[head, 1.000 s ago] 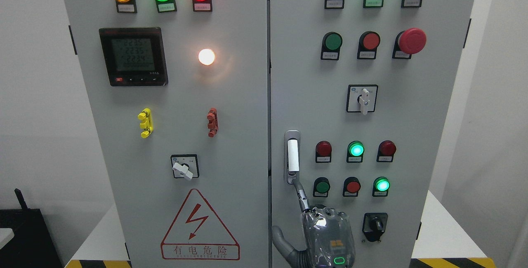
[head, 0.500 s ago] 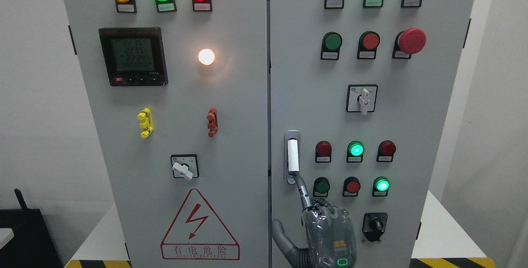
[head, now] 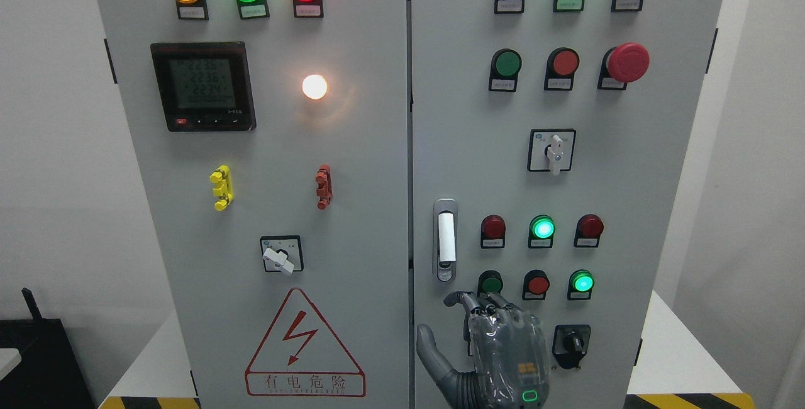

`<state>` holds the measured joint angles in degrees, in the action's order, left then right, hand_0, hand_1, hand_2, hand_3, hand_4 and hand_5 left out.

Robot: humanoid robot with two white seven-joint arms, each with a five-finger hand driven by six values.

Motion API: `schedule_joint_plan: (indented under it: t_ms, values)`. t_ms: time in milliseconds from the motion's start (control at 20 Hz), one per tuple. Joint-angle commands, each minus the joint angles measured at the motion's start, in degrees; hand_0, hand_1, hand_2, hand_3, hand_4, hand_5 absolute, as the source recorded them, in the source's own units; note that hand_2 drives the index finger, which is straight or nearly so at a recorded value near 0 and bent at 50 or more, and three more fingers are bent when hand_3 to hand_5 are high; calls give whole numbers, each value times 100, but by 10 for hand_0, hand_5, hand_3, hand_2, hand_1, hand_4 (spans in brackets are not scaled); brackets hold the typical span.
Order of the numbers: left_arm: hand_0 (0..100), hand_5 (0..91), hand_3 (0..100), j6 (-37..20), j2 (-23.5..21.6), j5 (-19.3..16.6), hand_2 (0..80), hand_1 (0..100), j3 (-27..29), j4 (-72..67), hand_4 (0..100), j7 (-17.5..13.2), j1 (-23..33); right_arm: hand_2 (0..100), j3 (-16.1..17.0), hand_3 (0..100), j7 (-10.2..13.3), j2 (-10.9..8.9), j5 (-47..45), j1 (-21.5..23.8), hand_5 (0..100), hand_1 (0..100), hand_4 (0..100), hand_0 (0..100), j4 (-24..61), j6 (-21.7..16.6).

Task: Release door handle

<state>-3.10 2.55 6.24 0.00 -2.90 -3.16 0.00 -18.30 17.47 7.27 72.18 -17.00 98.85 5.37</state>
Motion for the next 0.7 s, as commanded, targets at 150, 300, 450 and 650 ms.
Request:
schedule_joint_plan:
  t_ms: [150,300,450,650]
  values:
    - [120,0,0,2,0,0,0,389,97,0,0,-1,-149,969,55,1000,-111,-85,358,-216,870,152,845,305,82,104]
    - [120,0,0,2,0,0,0,389,97,0,0,-1,-149,980,72,1000,-340,-76,455,-243,874,134,856,312,55,245]
    - [120,0,0,2,0,0,0,389,97,0,0,-1,-149,988,90,1000,-472,-41,455,-383,882,116,859,317,55,280]
    - [120,0,0,2,0,0,0,389,97,0,0,-1,-149,990,98,1000,-612,-15,446,-523,891,99,861,319,46,411]
